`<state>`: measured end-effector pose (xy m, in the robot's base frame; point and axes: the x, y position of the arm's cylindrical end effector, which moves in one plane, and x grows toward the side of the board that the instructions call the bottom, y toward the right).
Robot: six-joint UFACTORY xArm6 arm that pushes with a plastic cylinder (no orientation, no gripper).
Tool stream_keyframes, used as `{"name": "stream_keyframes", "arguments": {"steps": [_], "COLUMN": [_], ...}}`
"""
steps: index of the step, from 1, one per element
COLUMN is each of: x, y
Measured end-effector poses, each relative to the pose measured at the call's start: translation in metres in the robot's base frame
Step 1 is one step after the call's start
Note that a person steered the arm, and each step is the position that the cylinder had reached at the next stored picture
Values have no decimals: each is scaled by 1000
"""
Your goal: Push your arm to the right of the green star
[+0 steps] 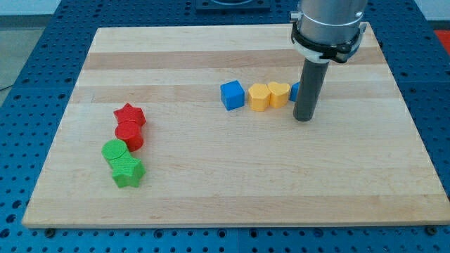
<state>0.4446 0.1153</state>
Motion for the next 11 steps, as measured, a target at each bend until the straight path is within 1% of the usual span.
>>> {"name": "stream_keyframes", "arguments": {"steps": [1,2,3,4,5,6,7,9,10,11], "x": [1,21,22,22,12,-11,7,100,127,130], "y": [0,-3,-31,-84,-144,-154,-147,-153,-198,-243]}}
